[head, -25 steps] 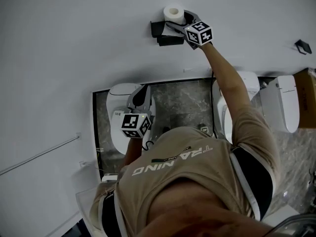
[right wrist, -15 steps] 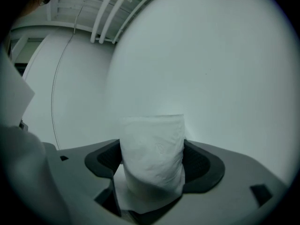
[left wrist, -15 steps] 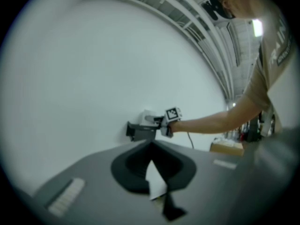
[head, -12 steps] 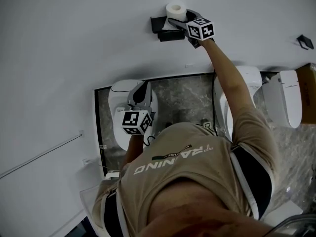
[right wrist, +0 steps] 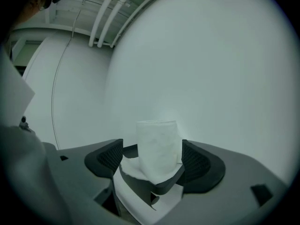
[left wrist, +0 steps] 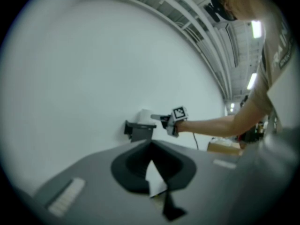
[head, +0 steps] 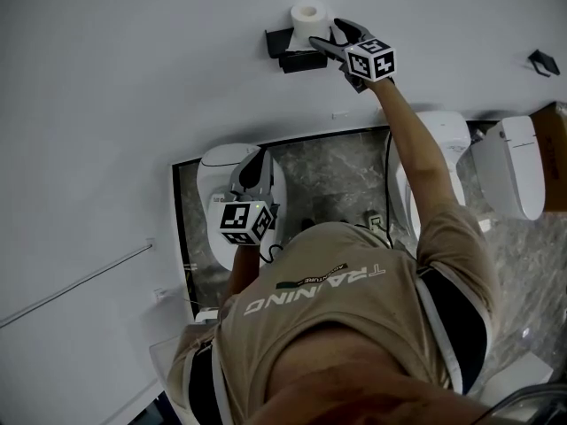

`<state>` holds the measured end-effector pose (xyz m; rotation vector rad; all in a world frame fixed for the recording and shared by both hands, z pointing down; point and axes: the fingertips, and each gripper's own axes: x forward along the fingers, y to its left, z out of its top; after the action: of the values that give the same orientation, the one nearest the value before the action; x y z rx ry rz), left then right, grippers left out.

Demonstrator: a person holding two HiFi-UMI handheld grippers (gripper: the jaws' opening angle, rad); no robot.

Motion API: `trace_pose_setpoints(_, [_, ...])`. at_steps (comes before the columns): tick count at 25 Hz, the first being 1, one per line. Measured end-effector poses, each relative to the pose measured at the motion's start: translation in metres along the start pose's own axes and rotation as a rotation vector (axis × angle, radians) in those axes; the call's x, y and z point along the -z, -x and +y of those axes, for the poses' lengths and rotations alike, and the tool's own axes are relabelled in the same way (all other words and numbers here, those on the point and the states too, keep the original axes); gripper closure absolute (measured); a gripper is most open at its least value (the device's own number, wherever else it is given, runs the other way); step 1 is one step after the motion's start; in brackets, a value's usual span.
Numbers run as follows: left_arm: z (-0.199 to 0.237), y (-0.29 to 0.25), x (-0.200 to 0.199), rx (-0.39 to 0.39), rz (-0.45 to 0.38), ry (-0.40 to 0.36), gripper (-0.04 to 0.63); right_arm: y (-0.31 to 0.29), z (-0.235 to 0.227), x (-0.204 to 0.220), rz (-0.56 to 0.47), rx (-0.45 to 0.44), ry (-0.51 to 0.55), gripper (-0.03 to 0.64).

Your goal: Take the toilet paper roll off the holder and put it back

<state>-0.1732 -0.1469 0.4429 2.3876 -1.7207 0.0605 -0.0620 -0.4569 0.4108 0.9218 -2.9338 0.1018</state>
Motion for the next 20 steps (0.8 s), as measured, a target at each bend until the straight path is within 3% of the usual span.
trace_pose_setpoints(9, [-0.031,0.008,0.001,0.034,-0.020,-0.018,0.595,0.097,0.076,-0.021,-0.049,0.019,0.123,0.287])
trace_pose_setpoints(10, [-0.035,0.010,0.001,0.038,-0.020,-0.021,0.595,0.111,0.082,-0.024,-0.065,0.048,0.133,0.410])
trace_pose_setpoints(11, [-0.038,0.011,0.002,0.041,-0.019,-0.022,0.595,0.125,0.088,-0.026,-0.079,0.082,0.146,0.591])
trace_pose_setpoints(13, [-0.044,0.013,0.004,0.047,-0.016,-0.021,0.595,0.149,0.102,-0.024,-0.090,0.112,0.150,0.601])
trace_pose_setpoints(20, [-0.065,0.020,0.010,0.042,-0.001,-0.021,0.595,0.216,0.152,0.020,-0.080,0.121,-0.006,0.603])
